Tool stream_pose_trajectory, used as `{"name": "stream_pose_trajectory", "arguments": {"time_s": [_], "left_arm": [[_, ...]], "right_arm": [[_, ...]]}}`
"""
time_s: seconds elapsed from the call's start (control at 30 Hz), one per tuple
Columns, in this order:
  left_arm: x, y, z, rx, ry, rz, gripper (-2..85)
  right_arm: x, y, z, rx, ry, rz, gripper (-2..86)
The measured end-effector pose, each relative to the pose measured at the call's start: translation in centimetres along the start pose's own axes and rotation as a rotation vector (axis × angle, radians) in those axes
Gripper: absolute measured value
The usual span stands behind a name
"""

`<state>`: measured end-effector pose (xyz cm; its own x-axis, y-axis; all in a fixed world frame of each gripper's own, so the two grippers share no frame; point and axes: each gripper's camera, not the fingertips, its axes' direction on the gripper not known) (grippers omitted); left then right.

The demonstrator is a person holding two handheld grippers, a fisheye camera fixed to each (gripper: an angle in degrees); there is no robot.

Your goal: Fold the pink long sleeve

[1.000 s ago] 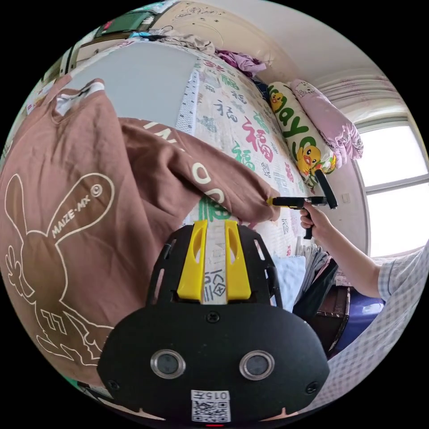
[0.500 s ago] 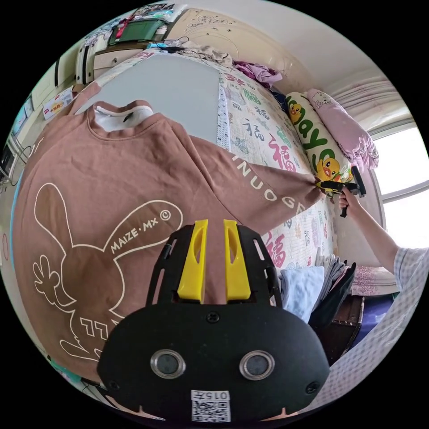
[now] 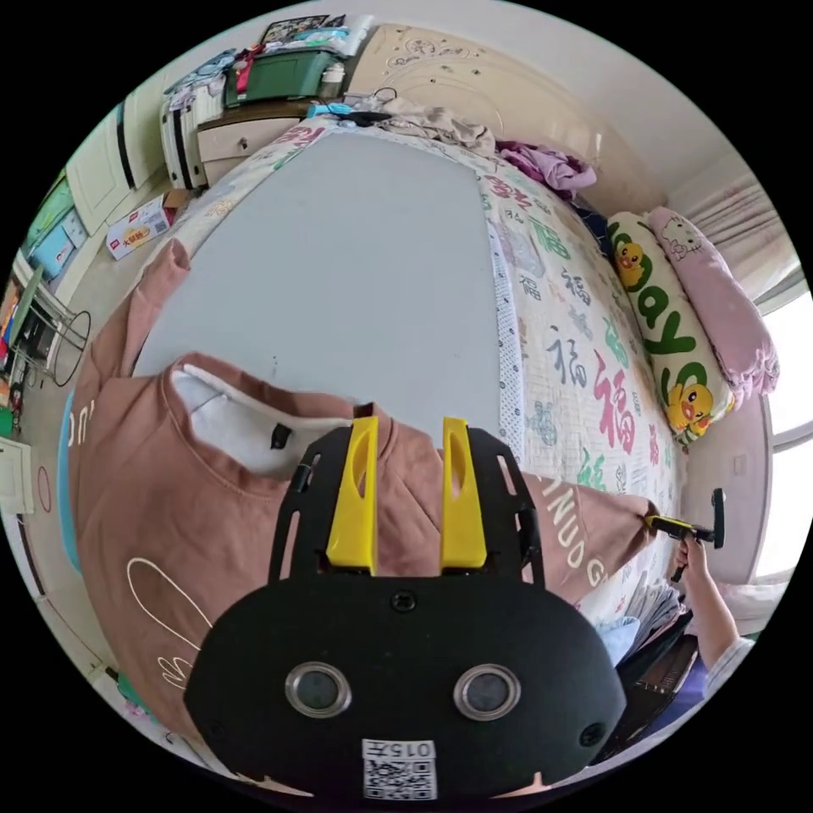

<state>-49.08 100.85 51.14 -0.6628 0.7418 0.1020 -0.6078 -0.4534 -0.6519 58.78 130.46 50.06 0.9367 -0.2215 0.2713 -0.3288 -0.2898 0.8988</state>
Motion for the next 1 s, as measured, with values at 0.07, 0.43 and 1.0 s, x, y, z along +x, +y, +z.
{"name": "stream_pose_trajectory", "arguments": {"time_s": [0.07, 0.43, 1.0], "left_arm": [[0.6, -1.3, 2.2, -0.080, -0.055, 0.015, 9.8], [0.2, -0.3, 4.5, 0.088, 0.056, 0.011, -0.4], [5.4, 15.4, 8.7, 0.131, -0.032, 0.280, 4.2]], "right_arm": [[0.1, 0.8, 0.3, 0.001, -0.003, -0.003, 3.9], [1.4, 4.1, 0.2, 0.088, -0.034, 0.035, 3.8], [7.7, 8.6, 6.0, 0.154, -0.252, 0.265, 6.6]]}}
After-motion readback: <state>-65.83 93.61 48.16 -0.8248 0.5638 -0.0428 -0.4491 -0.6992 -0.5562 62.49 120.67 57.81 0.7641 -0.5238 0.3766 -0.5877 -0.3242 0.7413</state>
